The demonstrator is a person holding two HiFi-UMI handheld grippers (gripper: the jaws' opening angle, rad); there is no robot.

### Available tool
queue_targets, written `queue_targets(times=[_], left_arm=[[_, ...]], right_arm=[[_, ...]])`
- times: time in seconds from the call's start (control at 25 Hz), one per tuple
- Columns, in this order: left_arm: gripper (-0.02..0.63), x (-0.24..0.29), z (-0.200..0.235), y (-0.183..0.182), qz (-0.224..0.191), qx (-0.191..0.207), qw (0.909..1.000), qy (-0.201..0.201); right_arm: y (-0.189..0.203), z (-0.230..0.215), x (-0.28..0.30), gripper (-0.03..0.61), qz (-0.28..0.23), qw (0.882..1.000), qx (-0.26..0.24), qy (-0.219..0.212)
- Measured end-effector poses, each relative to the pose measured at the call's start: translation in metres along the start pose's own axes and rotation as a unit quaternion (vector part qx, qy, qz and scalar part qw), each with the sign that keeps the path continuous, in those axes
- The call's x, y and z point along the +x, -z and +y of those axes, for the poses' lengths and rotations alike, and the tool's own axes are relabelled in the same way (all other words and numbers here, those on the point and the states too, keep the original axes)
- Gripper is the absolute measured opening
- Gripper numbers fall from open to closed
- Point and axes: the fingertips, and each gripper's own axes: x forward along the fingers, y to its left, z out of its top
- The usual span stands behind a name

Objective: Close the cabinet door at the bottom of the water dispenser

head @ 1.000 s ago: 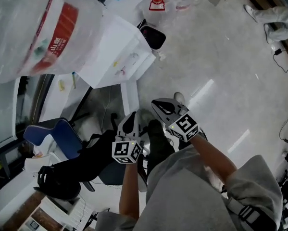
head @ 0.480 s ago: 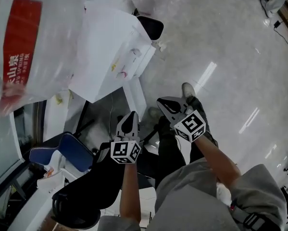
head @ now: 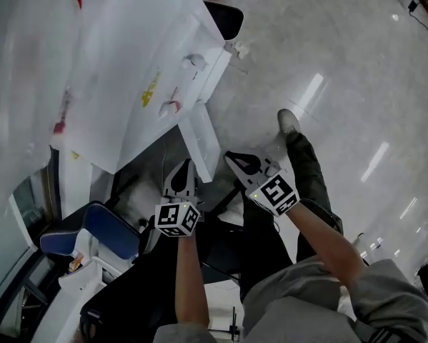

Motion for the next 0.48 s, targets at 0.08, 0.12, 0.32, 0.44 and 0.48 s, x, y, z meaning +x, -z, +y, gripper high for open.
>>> queue_targets(times=[0.08, 0.12, 0.32, 0.44, 0.48], left_arm=[[0.008, 0.011, 0.013, 0.015, 0.007, -0.004, 1.0000, 0.003], [0.008, 0.016, 0.017, 0.022, 0.009, -0.006, 0.9999, 0.006], [0.008, 0.038, 0.034, 0.047, 0.019, -0.001, 0.9996, 0.019], [0.008, 0.046, 0.043, 0.061, 0.029, 0.001, 0.9992, 0.029], [0.008, 0.048, 0.046, 0.066, 0.034, 0.001, 0.9989, 0.032]], right_arm=[[0.019, -0.004, 0.011, 0.012, 0.002, 1.000, 0.007, 0.006], [0.027, -0.007, 0.016, 0.012, 0.003, 1.000, 0.010, 0.009], [0.057, -0.019, 0.035, 0.012, 0.003, 1.000, 0.007, 0.019], [0.070, -0.024, 0.042, 0.012, 0.001, 1.000, 0.007, 0.025], [0.073, -0.025, 0.044, 0.011, 0.000, 1.000, 0.008, 0.027]])
